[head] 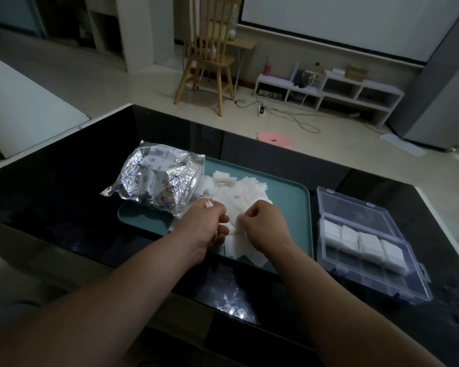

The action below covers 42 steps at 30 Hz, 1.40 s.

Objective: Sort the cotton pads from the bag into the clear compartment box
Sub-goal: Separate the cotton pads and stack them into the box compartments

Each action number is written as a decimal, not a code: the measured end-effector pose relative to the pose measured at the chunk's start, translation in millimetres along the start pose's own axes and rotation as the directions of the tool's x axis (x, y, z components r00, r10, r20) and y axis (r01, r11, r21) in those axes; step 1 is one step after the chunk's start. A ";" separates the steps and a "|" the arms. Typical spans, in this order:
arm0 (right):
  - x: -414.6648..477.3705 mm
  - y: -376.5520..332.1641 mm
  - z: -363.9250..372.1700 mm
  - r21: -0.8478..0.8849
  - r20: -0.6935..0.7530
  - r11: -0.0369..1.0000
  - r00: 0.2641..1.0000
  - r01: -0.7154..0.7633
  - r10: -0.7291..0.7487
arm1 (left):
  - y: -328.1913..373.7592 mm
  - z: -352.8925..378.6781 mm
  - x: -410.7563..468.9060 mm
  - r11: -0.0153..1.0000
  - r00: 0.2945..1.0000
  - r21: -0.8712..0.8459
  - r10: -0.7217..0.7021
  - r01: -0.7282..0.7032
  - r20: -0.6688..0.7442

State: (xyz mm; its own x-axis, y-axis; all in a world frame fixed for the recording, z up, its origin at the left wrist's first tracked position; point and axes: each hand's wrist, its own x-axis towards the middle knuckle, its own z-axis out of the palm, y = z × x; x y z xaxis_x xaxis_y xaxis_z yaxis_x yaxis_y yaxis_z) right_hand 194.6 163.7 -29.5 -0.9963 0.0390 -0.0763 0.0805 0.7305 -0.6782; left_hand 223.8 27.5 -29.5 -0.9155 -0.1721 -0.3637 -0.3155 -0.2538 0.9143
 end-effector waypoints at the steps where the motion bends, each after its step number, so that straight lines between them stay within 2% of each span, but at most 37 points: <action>1: 0.1 -0.7 2.9 -0.007 -0.009 1.000 1.000 0.000 0.000 | -0.2 -0.6 0.0 1.000 1.000 0.000 -0.002 0.002 -0.003; 3: 1.4 -2.6 0.7 0.040 -0.014 0.999 1.000 -0.003 0.003 | -0.3 -1.7 0.1 1.000 1.000 0.001 -0.001 0.002 -0.008; 7: 3.8 2.4 -25.3 0.246 -0.021 0.968 0.999 -0.041 0.047 | -0.8 -2.0 0.9 1.000 1.000 -0.012 0.001 -0.001 0.008; 10: 3.5 11.8 -45.7 0.301 -0.036 0.952 0.998 -0.047 0.061 | -0.4 -0.4 -0.8 1.000 0.999 0.012 0.004 -0.004 0.034; 12: 0.4 15.7 -52.2 0.405 0.002 0.910 0.996 -0.086 0.093 | 0.6 3.2 -3.4 1.000 0.998 0.014 0.010 -0.011 0.070; 16: -5.4 17.2 -53.7 0.479 0.118 0.867 0.988 -0.141 0.096 | 2.6 8.2 -5.6 1.000 0.991 -0.003 0.002 -0.001 0.137; 22: -13.9 14.4 -51.1 0.450 0.269 0.882 0.963 -0.139 0.014 | 7.1 5.4 -0.6 0.996 0.992 -0.084 0.010 0.001 0.123; 25: -13.0 16.1 -50.2 0.434 0.283 0.889 0.959 -0.145 0.019 | 9.4 5.0 1.7 0.995 0.995 -0.097 0.021 -0.012 0.099; 29: -8.4 18.4 -53.8 0.432 0.225 0.882 0.969 -0.189 0.098 | 15.3 6.0 3.0 0.991 0.997 -0.106 0.075 -0.077 -0.015; 34: -8.7 15.3 -54.5 0.468 0.149 0.868 0.983 -0.163 0.105 | 11.7 15.0 -4.0 0.987 0.997 -0.152 0.059 -0.050 0.052; 37: -17.0 6.0 -52.5 0.420 0.056 0.906 0.998 -0.062 0.043 | 5.3 23.1 -7.2 0.993 0.989 -0.064 0.109 -0.103 0.100; 40: -24.1 -0.1 -45.3 0.274 -0.058 0.958 0.996 0.085 -0.072 | -1.1 30.0 -7.6 0.980 0.970 -0.004 0.196 -0.197 0.143; 42: -26.3 -1.3 -38.5 0.192 -0.085 0.970 0.988 0.147 -0.132 | -2.9 32.1 -7.0 0.977 0.968 -0.006 0.210 -0.212 0.134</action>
State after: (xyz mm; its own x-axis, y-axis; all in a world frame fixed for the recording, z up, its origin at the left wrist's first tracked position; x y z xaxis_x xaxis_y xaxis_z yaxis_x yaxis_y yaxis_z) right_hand 219.5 188.0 1.5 -0.9970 0.0001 0.0769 -0.0624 0.5837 -0.8095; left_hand 223.0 60.0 -23.8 -0.9864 -0.0925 -0.1359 -0.1133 -0.2172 0.9695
